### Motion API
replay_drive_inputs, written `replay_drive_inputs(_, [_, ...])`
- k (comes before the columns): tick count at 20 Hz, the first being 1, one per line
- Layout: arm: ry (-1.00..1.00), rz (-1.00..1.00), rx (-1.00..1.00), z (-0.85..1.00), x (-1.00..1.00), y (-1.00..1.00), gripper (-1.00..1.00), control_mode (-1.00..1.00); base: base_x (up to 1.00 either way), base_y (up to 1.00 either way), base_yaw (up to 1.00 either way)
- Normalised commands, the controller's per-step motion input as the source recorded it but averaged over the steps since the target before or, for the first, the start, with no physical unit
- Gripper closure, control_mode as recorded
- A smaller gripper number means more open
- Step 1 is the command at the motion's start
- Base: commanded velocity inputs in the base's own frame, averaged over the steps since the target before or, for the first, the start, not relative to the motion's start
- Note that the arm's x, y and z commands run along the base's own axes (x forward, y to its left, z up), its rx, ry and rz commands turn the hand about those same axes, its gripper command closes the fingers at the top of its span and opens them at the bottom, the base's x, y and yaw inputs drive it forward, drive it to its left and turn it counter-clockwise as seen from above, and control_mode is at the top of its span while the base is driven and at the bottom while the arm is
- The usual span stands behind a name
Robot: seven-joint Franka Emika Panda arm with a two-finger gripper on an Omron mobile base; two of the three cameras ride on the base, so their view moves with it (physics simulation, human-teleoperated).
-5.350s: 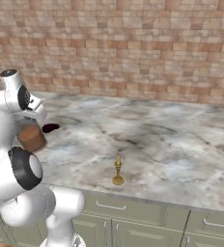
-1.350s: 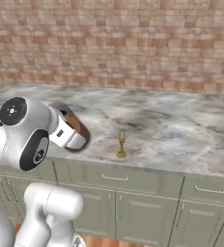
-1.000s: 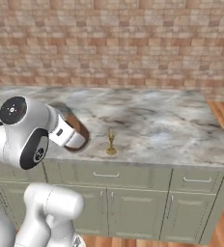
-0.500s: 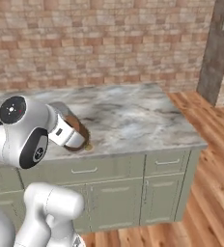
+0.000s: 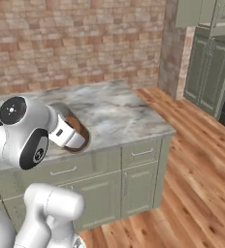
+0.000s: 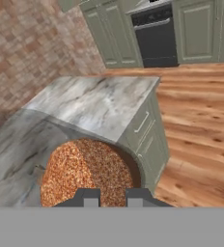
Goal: Pick the jar and candle from the dining table and place them in the open cabinet. Close the cabinet after placing the objects.
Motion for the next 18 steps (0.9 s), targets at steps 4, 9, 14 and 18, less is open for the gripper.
replay_drive_inputs(4, [0.0, 0.0, 0.0, 0.0, 0.0, 0.0, 1.0, 1.0, 0.0, -0.3, -0.39])
replay_drive_inputs(9, [0.0, 0.0, 0.0, 0.0, 0.0, 0.0, 1.0, 1.0, 0.0, -0.19, -0.41])
replay_drive_inputs(14, [0.0, 0.0, 0.0, 0.0, 0.0, 0.0, 1.0, 1.0, 0.0, -0.21, -0.41])
replay_drive_inputs(18, [0.0, 0.0, 0.0, 0.0, 0.0, 0.0, 1.0, 1.0, 0.0, -0.23, -0.42])
